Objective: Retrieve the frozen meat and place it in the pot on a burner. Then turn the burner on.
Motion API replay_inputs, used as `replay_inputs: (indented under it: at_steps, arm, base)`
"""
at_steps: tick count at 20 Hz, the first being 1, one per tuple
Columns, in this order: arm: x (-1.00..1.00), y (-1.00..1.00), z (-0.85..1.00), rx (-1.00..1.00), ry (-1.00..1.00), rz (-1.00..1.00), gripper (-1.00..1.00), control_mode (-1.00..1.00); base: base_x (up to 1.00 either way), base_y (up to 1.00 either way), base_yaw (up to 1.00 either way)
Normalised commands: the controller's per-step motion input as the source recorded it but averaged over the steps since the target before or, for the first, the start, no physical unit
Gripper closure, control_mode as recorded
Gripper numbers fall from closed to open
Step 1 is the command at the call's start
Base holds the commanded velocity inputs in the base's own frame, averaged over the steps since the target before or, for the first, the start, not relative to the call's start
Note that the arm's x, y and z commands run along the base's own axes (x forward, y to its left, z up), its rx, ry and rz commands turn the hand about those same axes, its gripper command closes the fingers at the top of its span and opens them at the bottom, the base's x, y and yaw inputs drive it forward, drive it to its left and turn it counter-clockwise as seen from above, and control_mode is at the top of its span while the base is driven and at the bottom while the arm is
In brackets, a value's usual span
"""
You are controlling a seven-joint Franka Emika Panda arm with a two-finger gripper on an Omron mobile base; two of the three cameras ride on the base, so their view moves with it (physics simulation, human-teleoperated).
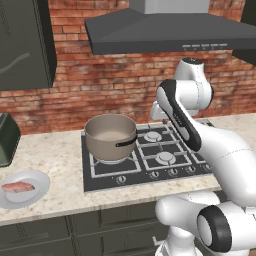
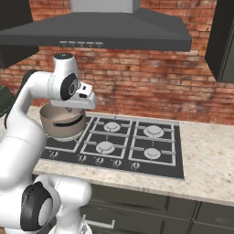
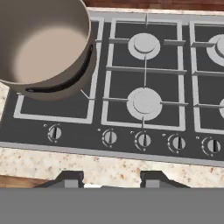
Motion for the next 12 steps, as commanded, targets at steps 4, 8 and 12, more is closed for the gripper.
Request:
replay_inputs:
  at_steps: [4,8,12]
  arm:
    - [0.0,0.0,0.0,0.0,0.0,0.0,-1.0,-1.0]
    - [0.0,0.02,0.0,0.0,0.0,0.0,-1.0,-1.0]
    - [-0.17,0.04,0.0,0.0,-0.01,0.02,-1.0,-1.0]
  base:
    - [0.0,0.0,0.0]
    - [0.0,0.0,0.0]
    - [0.0,0.0,0.0]
